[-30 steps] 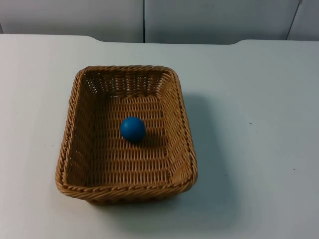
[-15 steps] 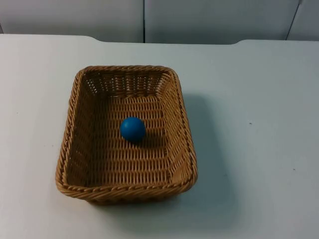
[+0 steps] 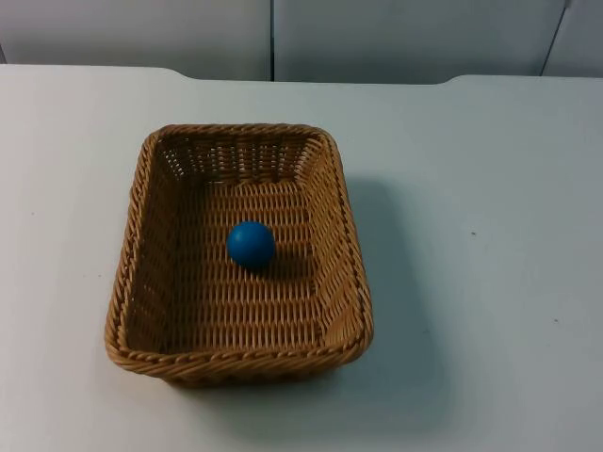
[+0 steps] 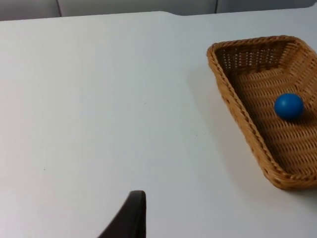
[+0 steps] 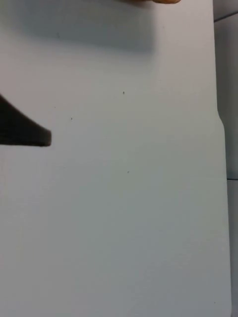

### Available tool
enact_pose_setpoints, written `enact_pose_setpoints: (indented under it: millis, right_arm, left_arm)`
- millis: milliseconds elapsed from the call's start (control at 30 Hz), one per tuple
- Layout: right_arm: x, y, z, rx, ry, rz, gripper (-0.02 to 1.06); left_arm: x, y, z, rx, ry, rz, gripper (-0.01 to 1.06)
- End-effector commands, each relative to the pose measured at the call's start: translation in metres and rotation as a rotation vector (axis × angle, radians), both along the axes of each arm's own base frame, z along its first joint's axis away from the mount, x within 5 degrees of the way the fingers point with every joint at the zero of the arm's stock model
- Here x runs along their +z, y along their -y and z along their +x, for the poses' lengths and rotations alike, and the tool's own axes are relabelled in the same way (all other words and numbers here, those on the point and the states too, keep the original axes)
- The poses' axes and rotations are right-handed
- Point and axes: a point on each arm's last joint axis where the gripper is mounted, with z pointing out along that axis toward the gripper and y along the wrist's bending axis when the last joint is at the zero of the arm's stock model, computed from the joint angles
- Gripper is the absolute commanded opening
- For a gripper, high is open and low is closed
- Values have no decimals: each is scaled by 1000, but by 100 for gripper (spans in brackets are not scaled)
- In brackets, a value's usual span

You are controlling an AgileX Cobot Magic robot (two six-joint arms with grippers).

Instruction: Pick up the basket with the left hand and place the ball into the basket with the right hand.

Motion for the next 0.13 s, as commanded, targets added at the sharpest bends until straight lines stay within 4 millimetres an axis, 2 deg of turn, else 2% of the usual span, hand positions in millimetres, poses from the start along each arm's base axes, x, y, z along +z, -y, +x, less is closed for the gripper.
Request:
enact_pose_setpoints:
  millis: [0, 100]
  right_arm:
    - [-1, 0, 1, -4, 8, 5, 105]
    - [-1, 0, 1, -4, 8, 5, 105]
  left_arm:
    - [0, 1, 0, 37, 11, -7, 103]
    - [0, 1, 0, 83, 11, -6, 103]
